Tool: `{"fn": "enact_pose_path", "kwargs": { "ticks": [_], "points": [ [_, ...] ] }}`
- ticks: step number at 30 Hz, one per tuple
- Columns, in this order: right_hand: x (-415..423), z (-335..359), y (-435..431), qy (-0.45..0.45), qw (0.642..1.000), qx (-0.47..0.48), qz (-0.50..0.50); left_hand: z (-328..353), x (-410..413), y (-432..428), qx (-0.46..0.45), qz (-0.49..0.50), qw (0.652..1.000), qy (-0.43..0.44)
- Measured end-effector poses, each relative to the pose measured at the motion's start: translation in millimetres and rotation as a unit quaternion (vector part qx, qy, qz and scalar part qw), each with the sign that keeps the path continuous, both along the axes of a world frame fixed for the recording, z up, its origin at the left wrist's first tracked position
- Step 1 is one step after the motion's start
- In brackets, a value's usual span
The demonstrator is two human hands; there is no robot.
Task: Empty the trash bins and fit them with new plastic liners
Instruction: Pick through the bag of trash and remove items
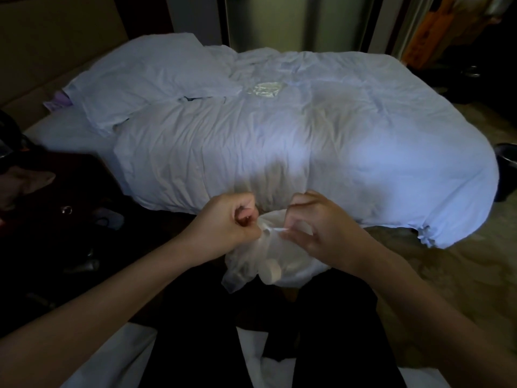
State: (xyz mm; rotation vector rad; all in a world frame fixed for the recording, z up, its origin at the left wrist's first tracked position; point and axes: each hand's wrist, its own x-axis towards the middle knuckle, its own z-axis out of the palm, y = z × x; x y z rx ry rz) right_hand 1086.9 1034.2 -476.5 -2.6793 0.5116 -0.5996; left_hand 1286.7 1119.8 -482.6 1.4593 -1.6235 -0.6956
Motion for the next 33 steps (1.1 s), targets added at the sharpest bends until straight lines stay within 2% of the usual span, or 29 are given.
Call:
{"fn": "enact_pose_path", "kwargs": {
  "ticks": [4, 7, 12, 17, 19, 24, 30, 33],
  "points": [
    [7, -11, -24, -0.005, 1.0, 0.024, -0.009, -3, 12, -21, 0.015, 0.018, 1.0, -0.016],
    [8, -31, -56, -0.027, 0.991, 0.125, -0.031, -11, 20, -53, 0.046, 0.021, 0.999, -0.012],
    [10, -81, -119, -0.085, 0.923, 0.366, -0.086, -40, 24, -135, 0.097, -0.014, 0.995, 0.023],
    [4, -108, -180, -0.106, 0.859, 0.484, -0.128, -59, 7, -227, 0.124, -0.056, 0.99, -0.029],
    [1, -97, -200, -0.105, 0.848, 0.498, -0.145, -48, -6, -257, 0.143, -0.073, 0.986, -0.036],
    [-35, -13, -231, -0.087, 0.861, 0.458, -0.205, 31, -50, -317, 0.204, -0.143, 0.968, -0.042],
    [-145, 177, -241, -0.154, 0.825, 0.413, -0.353, 211, -169, -369, 0.202, -0.233, 0.951, -0.007],
    [-209, 244, -248, -0.168, 0.814, 0.367, -0.419, 273, -241, -384, 0.201, -0.237, 0.95, 0.023]
  ]
}}
